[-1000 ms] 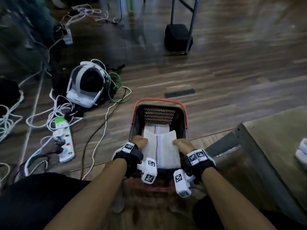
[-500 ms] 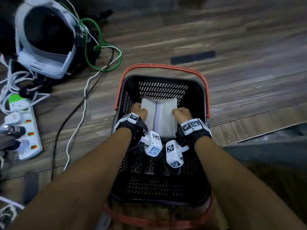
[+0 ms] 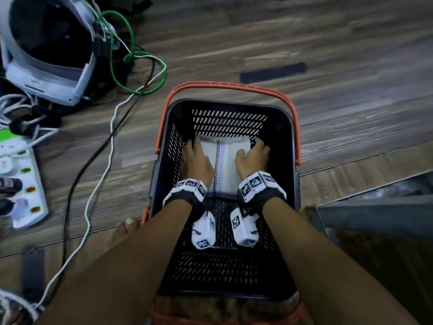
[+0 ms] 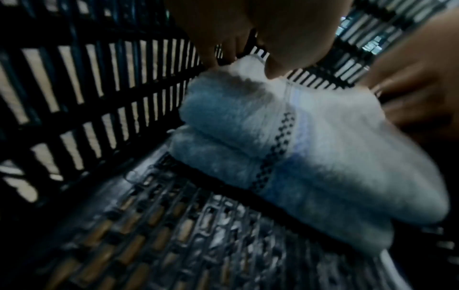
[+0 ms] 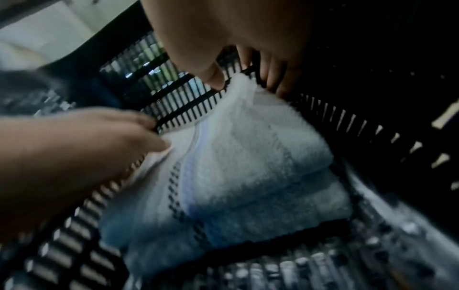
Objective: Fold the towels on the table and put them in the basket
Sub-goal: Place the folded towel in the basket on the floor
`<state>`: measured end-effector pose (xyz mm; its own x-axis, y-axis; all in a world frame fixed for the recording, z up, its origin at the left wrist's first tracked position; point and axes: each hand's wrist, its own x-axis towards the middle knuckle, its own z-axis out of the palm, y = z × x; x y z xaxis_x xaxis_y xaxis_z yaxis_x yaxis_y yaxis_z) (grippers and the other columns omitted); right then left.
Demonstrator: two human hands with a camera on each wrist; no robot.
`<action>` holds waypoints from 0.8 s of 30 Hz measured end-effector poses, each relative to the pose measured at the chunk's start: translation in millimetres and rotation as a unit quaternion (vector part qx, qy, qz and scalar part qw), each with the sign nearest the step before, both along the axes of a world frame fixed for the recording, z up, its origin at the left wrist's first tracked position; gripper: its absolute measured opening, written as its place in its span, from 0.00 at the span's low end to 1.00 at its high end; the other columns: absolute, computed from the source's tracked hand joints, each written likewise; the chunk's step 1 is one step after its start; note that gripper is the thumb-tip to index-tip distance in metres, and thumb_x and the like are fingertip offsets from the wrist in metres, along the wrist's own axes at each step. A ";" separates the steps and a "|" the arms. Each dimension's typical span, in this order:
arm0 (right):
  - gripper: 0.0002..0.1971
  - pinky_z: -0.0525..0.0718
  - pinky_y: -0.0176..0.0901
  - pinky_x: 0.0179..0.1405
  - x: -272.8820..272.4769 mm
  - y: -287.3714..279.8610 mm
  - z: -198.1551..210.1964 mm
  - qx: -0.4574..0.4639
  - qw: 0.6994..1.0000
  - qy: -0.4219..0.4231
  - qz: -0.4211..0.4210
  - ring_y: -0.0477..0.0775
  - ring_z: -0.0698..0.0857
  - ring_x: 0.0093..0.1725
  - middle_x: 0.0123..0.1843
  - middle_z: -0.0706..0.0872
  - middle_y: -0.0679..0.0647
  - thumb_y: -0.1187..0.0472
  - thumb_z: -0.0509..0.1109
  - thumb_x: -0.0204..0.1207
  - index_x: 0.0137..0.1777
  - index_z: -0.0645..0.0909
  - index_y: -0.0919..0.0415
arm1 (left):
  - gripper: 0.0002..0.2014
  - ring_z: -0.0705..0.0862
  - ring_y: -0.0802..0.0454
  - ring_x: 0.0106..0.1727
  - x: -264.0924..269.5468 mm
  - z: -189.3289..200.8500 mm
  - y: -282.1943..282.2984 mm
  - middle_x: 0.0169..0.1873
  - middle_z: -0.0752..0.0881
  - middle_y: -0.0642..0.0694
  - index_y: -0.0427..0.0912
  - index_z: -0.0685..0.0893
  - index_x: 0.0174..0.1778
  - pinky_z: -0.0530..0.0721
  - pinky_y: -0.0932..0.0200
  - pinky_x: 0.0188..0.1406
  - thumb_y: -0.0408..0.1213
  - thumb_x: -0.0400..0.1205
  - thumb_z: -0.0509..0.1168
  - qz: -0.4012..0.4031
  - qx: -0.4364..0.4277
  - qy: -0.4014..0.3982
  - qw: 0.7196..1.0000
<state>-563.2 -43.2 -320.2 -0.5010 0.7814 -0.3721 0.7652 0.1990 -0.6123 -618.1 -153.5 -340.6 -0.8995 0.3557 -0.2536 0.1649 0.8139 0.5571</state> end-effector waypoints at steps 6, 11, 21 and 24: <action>0.28 0.65 0.57 0.72 4.4 -18.9 -23.7 0.232 0.953 -0.048 0.190 0.59 0.59 0.80 0.80 0.62 0.59 0.60 0.59 0.77 0.77 0.61 0.60 | 0.27 0.45 0.46 0.84 0.1 -30.7 -9.2 0.83 0.49 0.41 0.41 0.48 0.82 0.49 0.48 0.81 0.43 0.87 0.45 -0.150 -0.102 0.070 0.981; 0.30 0.56 0.57 0.79 20.7 -26.6 -66.2 0.230 0.950 -0.076 0.195 0.56 0.49 0.84 0.85 0.50 0.57 0.53 0.50 0.81 0.82 0.51 0.61 | 0.28 0.43 0.45 0.84 6.3 -52.9 -10.7 0.83 0.47 0.42 0.41 0.44 0.82 0.47 0.48 0.82 0.45 0.86 0.39 -0.174 -0.125 0.079 0.974; 0.32 0.45 0.59 0.81 22.3 -25.2 -55.7 0.212 0.943 -0.098 0.236 0.57 0.41 0.84 0.85 0.41 0.60 0.52 0.49 0.82 0.82 0.45 0.63 | 0.29 0.36 0.44 0.83 9.4 -33.6 -9.8 0.82 0.39 0.41 0.39 0.39 0.82 0.43 0.46 0.82 0.44 0.87 0.40 -0.185 -0.166 0.050 0.967; 0.32 0.47 0.59 0.80 30.1 -26.6 -24.4 0.139 0.936 -0.167 0.277 0.59 0.40 0.84 0.85 0.43 0.62 0.54 0.52 0.81 0.82 0.47 0.63 | 0.29 0.40 0.42 0.83 12.3 4.0 -15.6 0.83 0.40 0.41 0.39 0.44 0.82 0.45 0.42 0.81 0.43 0.87 0.44 -0.238 -0.232 -0.041 0.942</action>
<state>-533.1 -69.7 -344.5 -0.7505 0.5252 -0.4011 0.6362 0.7385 -0.2234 -605.8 -169.1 -336.6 -0.6366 0.5475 -0.5431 0.5441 0.8180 0.1868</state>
